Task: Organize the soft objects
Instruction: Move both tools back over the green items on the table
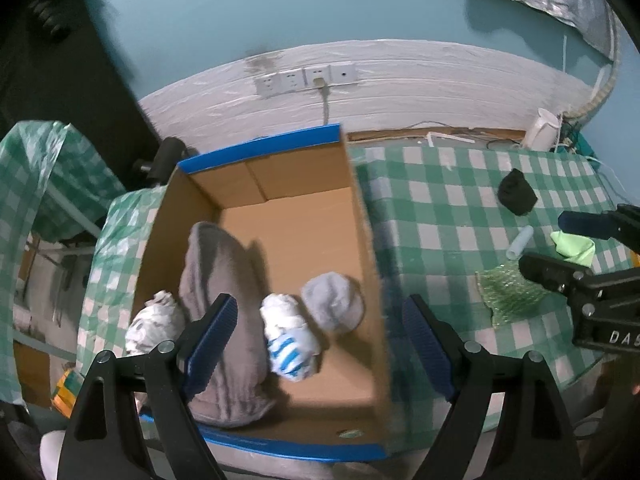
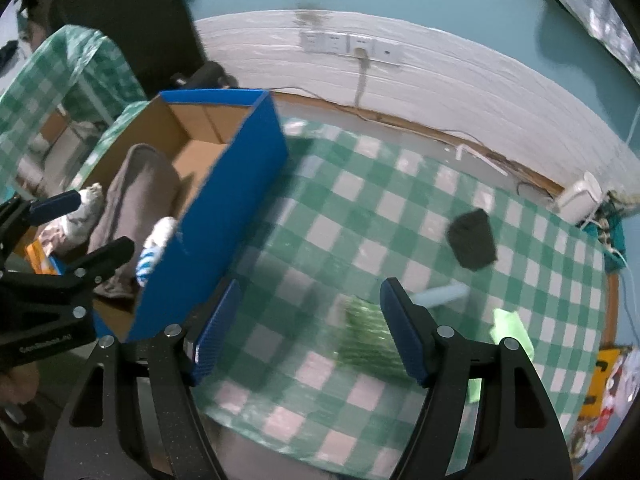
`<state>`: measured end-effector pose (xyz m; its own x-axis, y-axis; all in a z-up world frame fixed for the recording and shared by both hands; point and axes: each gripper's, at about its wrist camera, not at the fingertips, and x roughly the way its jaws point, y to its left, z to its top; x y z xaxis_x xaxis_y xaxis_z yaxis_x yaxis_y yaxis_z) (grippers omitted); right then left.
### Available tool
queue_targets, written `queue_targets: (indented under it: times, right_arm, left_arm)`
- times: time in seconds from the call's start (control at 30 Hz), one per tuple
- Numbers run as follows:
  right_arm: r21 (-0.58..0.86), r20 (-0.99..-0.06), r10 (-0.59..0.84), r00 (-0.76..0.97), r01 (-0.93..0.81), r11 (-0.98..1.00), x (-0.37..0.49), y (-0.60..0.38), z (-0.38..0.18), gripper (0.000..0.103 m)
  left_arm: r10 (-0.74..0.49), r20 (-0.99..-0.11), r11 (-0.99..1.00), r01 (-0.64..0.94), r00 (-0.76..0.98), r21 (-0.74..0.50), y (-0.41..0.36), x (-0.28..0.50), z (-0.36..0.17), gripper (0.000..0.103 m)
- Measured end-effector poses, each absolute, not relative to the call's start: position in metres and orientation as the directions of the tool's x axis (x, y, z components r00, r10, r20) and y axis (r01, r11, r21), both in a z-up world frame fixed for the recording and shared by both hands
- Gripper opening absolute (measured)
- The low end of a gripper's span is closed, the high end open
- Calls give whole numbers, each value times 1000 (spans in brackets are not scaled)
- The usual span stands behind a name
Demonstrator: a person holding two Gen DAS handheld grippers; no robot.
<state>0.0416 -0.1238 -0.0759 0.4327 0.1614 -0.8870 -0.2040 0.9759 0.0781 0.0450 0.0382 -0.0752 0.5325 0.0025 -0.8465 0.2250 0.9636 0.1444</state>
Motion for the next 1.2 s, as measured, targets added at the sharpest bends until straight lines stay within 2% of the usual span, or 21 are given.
queue_targets:
  times: [0.7, 1.2]
  right_arm:
    - [70, -890, 35, 454, 60, 996, 16, -268, -90, 74]
    - [73, -914, 8, 405, 147, 986, 12, -320, -124, 74]
  left_arm:
    - [-46, -887, 882, 436, 459, 180, -80, 39, -105, 88]
    - [-7, -916, 821, 525, 402, 224, -140, 40, -144, 88]
